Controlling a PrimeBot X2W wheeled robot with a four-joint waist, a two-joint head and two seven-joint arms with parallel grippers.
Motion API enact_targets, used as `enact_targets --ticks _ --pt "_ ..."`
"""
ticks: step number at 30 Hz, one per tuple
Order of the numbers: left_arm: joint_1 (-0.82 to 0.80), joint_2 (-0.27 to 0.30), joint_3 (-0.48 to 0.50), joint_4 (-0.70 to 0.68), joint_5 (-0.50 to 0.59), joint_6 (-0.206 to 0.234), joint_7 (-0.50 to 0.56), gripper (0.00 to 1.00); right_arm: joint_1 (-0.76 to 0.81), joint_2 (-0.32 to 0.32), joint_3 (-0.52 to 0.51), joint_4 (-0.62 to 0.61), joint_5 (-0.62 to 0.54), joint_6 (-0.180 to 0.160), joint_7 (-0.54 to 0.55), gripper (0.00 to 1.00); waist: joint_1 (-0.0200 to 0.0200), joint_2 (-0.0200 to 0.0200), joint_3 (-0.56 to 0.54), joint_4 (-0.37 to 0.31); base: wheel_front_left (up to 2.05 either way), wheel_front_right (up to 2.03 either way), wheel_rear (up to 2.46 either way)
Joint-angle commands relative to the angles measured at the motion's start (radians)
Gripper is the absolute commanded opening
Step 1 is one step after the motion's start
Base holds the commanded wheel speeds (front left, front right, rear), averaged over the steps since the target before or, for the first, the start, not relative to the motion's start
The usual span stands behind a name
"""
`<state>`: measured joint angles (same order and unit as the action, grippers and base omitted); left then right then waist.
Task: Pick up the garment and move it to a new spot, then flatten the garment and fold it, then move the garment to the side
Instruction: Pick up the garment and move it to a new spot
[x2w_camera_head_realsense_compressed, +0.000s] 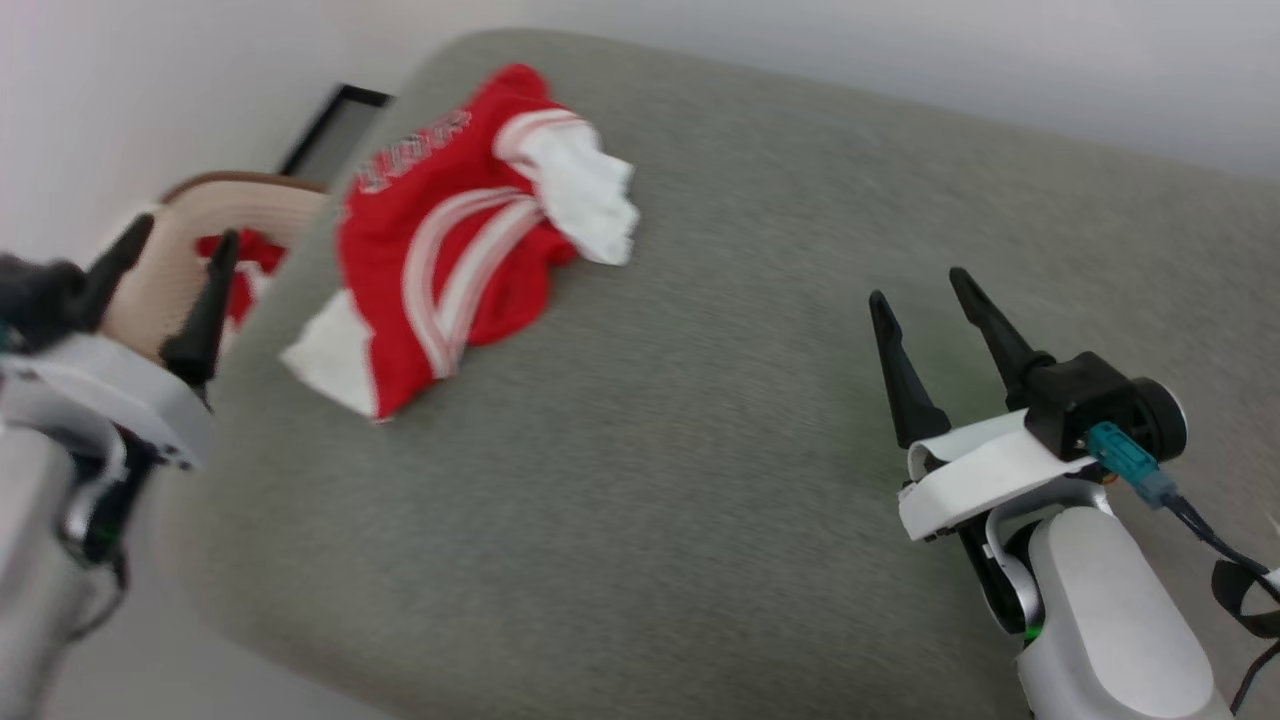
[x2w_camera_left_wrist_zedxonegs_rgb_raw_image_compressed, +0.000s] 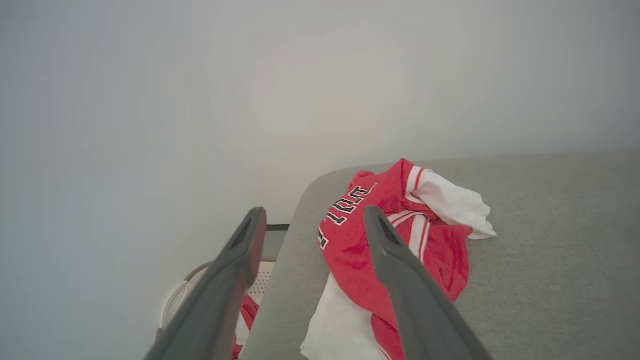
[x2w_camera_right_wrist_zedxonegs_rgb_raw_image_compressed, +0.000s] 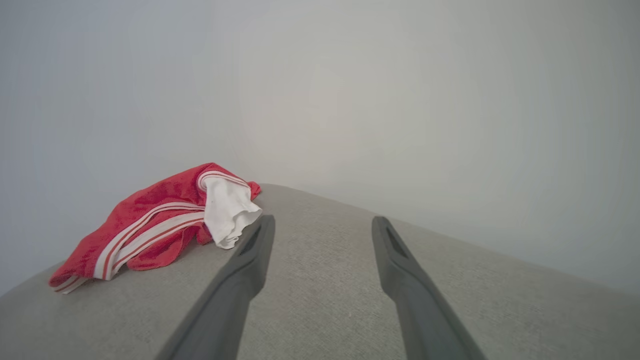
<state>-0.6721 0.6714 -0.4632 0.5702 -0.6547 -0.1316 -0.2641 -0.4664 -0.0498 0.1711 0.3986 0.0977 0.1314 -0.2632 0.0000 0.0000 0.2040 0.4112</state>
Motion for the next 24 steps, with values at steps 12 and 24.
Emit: enact_targets --ticks 12,24 --pt "-0.230 0.384 -0.470 -0.109 -0.592 0.002 0.279 1.00 0.010 0.000 0.080 -0.174 0.027 -0.001 -0.001 1.00 0.0000 0.0000 0.273 -0.391 0.00 0.00 0.00" --pt "-0.290 0.505 -0.638 -0.066 -0.750 0.002 0.337 1.00 0.036 0.001 0.124 -0.276 0.021 -0.001 -0.001 1.00 0.0000 0.0000 0.351 -0.495 0.00 0.00 0.00"
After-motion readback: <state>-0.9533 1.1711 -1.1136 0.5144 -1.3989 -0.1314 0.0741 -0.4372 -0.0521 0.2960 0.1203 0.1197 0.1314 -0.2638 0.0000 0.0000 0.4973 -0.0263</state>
